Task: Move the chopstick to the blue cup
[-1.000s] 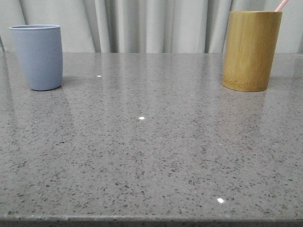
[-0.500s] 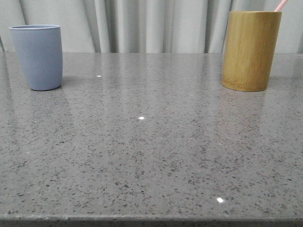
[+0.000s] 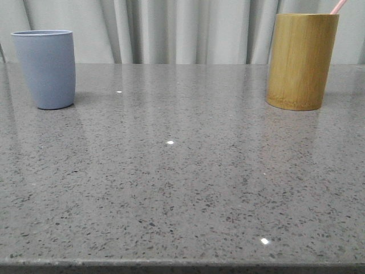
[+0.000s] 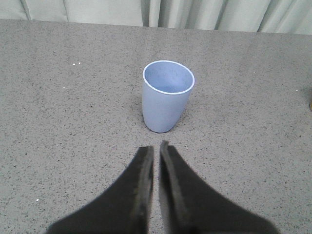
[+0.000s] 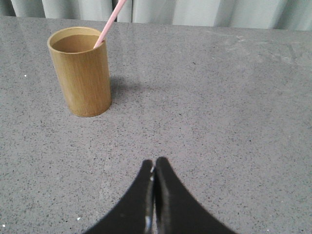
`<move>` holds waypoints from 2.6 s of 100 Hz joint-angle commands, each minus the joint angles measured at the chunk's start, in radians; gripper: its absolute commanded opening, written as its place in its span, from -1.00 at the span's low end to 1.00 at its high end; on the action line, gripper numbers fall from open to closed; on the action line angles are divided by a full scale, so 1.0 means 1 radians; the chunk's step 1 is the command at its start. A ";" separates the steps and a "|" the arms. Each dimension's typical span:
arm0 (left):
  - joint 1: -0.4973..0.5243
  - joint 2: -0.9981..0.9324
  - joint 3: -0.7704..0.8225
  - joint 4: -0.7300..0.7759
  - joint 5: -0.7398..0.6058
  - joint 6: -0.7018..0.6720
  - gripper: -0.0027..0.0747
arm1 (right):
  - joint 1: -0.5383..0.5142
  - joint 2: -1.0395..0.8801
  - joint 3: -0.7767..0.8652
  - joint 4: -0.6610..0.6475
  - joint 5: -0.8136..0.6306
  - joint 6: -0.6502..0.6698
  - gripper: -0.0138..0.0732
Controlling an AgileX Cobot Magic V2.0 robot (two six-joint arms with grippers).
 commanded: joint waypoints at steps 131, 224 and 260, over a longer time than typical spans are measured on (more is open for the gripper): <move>-0.010 0.765 -0.487 -0.078 -0.108 0.125 0.78 | -0.004 0.020 -0.031 -0.007 -0.209 -0.003 0.70; -0.010 0.999 -0.540 -0.104 -0.102 0.128 -0.42 | -0.004 0.020 -0.031 -0.007 -0.232 -0.003 0.70; -0.120 0.999 -0.666 -0.131 -0.005 0.181 -0.98 | -0.004 0.020 -0.031 -0.007 -0.232 -0.003 0.70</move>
